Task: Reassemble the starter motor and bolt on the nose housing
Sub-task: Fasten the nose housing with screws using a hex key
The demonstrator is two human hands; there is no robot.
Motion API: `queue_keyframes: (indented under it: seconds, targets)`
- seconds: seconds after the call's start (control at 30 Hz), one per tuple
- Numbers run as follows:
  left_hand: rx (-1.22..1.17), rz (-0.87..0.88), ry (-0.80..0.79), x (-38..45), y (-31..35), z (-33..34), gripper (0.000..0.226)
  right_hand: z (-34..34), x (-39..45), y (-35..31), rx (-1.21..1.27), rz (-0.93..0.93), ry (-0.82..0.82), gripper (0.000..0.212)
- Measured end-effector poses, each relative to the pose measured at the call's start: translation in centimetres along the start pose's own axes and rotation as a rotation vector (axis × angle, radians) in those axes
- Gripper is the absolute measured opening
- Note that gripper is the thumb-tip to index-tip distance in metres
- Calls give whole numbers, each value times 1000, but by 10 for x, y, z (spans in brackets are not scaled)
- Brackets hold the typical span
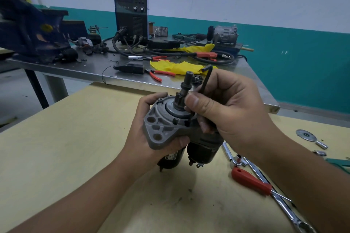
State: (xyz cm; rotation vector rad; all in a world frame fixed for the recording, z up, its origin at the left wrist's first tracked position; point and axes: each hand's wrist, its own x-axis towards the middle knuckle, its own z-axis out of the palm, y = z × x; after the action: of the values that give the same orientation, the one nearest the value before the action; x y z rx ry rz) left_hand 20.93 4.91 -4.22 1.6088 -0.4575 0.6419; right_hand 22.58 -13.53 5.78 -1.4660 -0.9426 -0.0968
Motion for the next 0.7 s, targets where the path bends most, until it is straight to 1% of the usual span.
queue_keyframes:
  seconds: [0.07, 0.1, 0.13, 0.2, 0.23, 0.27, 0.33, 0.43, 0.47, 0.53, 0.57, 0.63, 0.67, 0.7]
  targets:
    - [3, 1, -5, 0, -3, 0, 79, 0, -1, -1, -32, -30, -6, 13]
    - [4, 4, -5, 0, -3, -1, 79, 1, -2, -2, -50, -54, -11, 13]
    - [2, -3, -1, 1, -3, 0, 80, 1, -2, -2, -59, -79, -13, 25]
    - [-16, -34, 13, 2, -4, 1, 81, 0, -2, -3, -53, -137, -27, 58]
    - [-24, -42, 19, 3, -5, 2, 82, -1, -3, -2, -76, -173, -35, 66]
    - [-40, -50, 19, 3, -5, 3, 83, -1, -3, -2, -120, -200, -45, 66]
    - [-47, -63, 31, 4, -5, 3, 83, -2, -3, -1, -194, -214, -31, 54]
    - [18, -35, -2, 2, -5, 0, 80, -2, -4, -2, -184, -267, -28, 31]
    - [26, -25, -3, 0, -5, -1, 81, -1, -4, -4, -187, -298, -39, 28]
    - [23, 8, 19, -1, -3, -2, 81, 2, -6, -6, -244, -345, -24, 35]
    - [24, 14, 35, -2, -2, -2, 81, 4, -6, -6, -283, -350, -2, 32]
    - [-7, 1, 42, -1, -2, 2, 76, 8, -7, -8, -358, -356, 17, 17]
    - [-26, -7, 35, 0, -5, 2, 73, 10, -7, -7, -436, -365, 11, 13]
    - [-15, -22, 29, 0, -6, 2, 72, 12, -7, -6, -539, -393, -2, 13]
